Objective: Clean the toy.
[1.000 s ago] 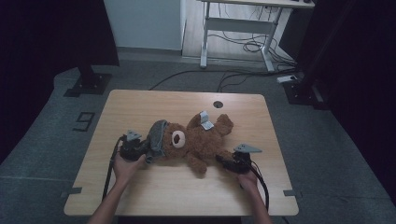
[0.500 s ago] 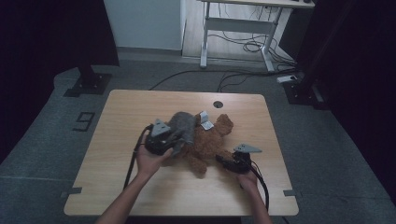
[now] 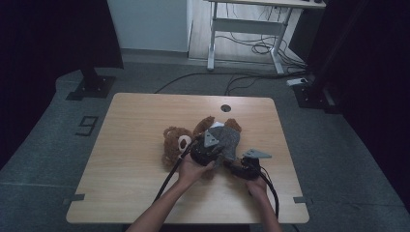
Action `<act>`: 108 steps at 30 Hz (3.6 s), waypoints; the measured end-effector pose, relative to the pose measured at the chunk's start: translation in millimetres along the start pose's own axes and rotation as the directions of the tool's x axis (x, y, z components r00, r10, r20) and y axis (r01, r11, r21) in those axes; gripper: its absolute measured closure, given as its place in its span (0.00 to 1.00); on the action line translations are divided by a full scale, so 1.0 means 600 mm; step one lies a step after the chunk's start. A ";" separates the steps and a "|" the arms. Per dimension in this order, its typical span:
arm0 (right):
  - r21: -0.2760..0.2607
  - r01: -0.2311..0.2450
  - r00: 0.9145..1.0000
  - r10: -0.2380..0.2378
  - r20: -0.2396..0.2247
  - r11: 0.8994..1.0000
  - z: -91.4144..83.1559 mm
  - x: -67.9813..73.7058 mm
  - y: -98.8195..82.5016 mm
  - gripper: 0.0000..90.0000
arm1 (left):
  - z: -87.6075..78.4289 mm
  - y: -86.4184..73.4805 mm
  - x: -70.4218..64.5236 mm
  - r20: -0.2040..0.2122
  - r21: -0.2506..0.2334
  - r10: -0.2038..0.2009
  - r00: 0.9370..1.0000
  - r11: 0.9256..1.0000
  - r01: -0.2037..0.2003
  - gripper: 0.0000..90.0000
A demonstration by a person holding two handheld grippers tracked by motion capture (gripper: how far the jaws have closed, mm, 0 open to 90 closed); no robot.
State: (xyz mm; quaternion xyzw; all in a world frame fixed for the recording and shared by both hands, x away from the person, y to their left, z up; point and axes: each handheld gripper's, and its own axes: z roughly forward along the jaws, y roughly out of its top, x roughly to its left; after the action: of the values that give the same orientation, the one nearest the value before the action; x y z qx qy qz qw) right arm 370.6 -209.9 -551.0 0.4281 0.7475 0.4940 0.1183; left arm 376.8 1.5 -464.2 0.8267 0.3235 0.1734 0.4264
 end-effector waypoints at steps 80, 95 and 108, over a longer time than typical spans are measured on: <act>-0.010 0.060 0.997 -0.060 0.043 0.998 -0.029 0.025 0.031 0.29 | -0.115 -0.108 0.146 -0.047 -0.127 -0.241 0.969 0.964 0.234 0.87; 0.007 0.112 0.993 -0.112 -0.029 0.994 0.017 0.045 0.053 0.61 | -0.130 -0.142 0.124 -0.022 -0.173 -0.253 0.967 0.954 0.246 0.87; -0.034 0.219 0.974 -0.216 0.068 0.975 0.010 0.067 0.021 0.66 | -0.161 -0.091 0.090 -0.043 -0.148 -0.179 0.983 0.974 0.171 0.87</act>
State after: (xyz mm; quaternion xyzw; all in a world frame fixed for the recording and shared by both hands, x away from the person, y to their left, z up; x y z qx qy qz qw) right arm 356.7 -173.7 -533.4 0.3568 0.7754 0.4793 0.2042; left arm 340.5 118.8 -452.8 0.7570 0.3934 0.1812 0.4893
